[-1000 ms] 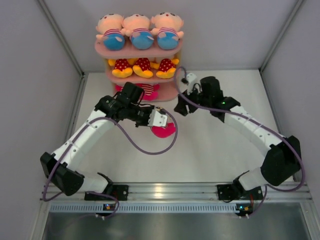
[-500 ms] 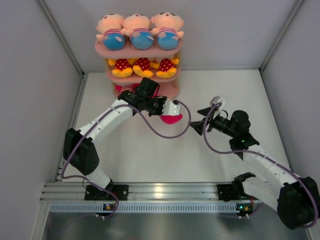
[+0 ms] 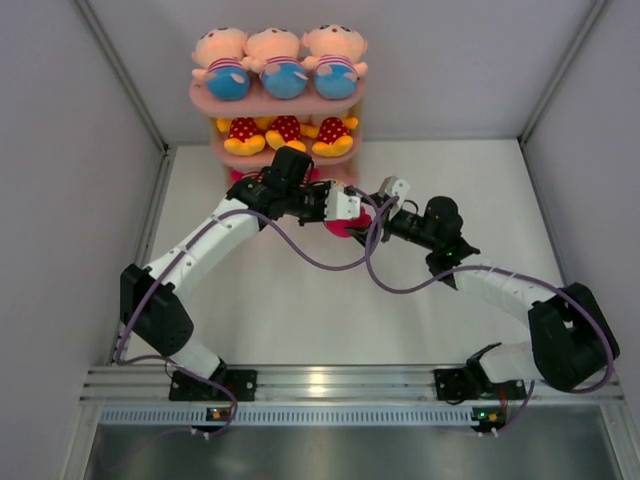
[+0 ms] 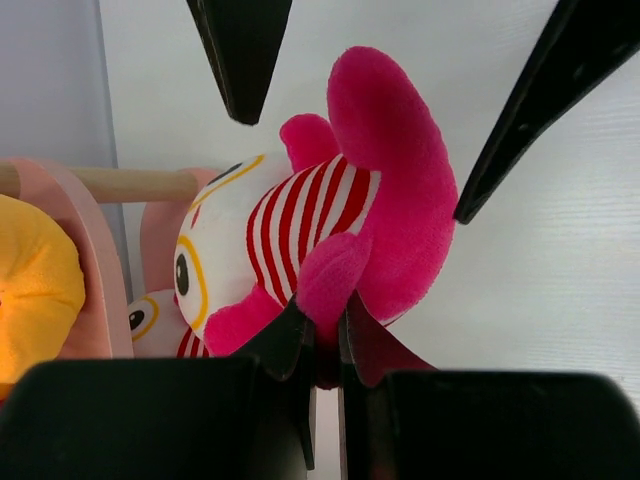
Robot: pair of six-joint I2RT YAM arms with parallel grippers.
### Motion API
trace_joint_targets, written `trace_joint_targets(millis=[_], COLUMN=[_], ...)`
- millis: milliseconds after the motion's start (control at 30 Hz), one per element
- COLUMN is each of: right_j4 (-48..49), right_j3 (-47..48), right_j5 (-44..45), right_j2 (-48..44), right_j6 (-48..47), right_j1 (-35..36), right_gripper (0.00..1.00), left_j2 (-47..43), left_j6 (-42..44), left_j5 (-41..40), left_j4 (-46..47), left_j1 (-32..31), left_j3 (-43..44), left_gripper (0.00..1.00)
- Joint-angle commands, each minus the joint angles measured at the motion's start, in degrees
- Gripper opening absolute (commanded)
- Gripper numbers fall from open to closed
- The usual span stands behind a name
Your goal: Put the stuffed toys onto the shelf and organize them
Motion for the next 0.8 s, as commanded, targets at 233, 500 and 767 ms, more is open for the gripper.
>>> trace_joint_targets(millis=[233, 500, 767], right_j4=[3.17, -3.85, -19.94], right_j3=[6.39, 8.68, 11.49], right_j5=[1.42, -0.08, 8.71], right_j2=[10.20, 10.04, 5.82], right_j6=[-4.40, -9.92, -35.75], right_j1=[3.75, 4.80, 6.03], right_gripper=[0.80, 0.00, 0.00], left_j2=[-3.79, -4.14, -11.86], left_j6=[-4.20, -7.97, -20.18], left_j5=[3.98, 3.73, -21.83], left_j4=[2.64, 2.64, 1.16], left_j1=[-0.17, -0.26, -0.17], left_j3=[1.85, 1.94, 0.27], left_gripper=[0.00, 0.00, 0.89])
